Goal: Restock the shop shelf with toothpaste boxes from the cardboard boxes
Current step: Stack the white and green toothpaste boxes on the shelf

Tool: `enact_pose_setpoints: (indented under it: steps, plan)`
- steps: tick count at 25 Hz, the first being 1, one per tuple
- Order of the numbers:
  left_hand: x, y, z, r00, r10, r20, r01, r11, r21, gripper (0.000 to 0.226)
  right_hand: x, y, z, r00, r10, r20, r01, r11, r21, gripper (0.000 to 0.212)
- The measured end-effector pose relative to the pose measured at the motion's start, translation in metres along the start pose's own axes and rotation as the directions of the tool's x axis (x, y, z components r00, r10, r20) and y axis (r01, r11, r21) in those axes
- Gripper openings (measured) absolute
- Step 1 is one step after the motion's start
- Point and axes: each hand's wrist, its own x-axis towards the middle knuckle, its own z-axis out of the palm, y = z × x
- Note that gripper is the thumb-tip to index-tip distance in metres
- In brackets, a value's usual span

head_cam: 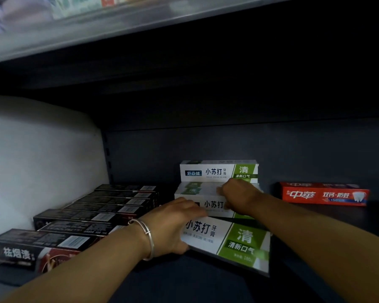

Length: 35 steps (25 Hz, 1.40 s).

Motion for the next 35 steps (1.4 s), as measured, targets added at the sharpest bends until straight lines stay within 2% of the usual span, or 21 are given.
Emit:
enact_pose_setpoints:
  steps: [15,17,19,21,23,24,25,28,30,33,35]
  plan:
    - [0.001,0.003,-0.002,1.0,0.008,-0.023,-0.008,1.0,-0.03,0.06,0.0,0.0,-0.009,0.997,-0.015,0.071,0.015,1.0,-0.002,0.045]
    - [0.002,0.005,-0.002,0.999,-0.008,-0.031,0.007,0.999,-0.038,0.06,-0.005,-0.002,-0.016,0.999,-0.019,0.04,0.013,0.99,0.138,0.04]
    - [0.001,0.007,-0.003,0.998,-0.029,-0.053,0.027,0.999,-0.046,0.064,-0.013,-0.004,-0.032,1.0,0.005,0.003,-0.006,0.926,0.378,0.034]
    - [0.002,0.01,-0.003,0.995,-0.066,-0.081,0.064,0.998,-0.024,0.066,-0.026,-0.003,-0.051,0.984,-0.029,0.177,-0.083,0.802,0.592,0.029]
    - [0.004,0.012,-0.001,0.988,-0.087,-0.128,0.089,0.996,0.003,0.066,-0.04,-0.005,-0.063,0.903,-0.139,0.406,-0.212,0.678,0.704,0.03]
    - [0.004,0.016,-0.001,0.986,-0.095,-0.136,0.098,0.995,0.017,0.066,-0.047,-0.004,-0.065,0.869,-0.179,0.461,-0.232,0.676,0.7,0.03]
    - [0.004,0.018,0.001,0.983,-0.094,-0.155,0.101,0.994,0.037,0.066,-0.05,-0.003,-0.063,0.864,-0.199,0.462,-0.198,0.709,0.677,0.03]
    - [0.005,0.026,0.003,0.978,-0.043,-0.206,0.072,0.988,0.134,0.071,-0.055,-0.002,-0.051,0.933,-0.19,0.306,-0.062,0.753,0.655,0.033]
    - [0.006,0.029,0.004,0.971,-0.06,-0.233,0.092,0.988,0.125,0.071,-0.053,-0.001,-0.039,0.972,-0.158,0.177,0.024,0.807,0.59,0.037]
    - [0.006,0.036,0.007,0.98,-0.04,-0.196,0.066,0.99,0.126,0.061,-0.047,0.0,-0.013,0.992,-0.126,0.005,0.111,0.891,0.441,0.04]
    - [0.007,0.036,0.012,0.994,-0.066,-0.092,0.077,0.989,0.127,0.061,-0.044,0.0,0.004,0.989,-0.124,-0.079,0.145,0.911,0.386,0.038]
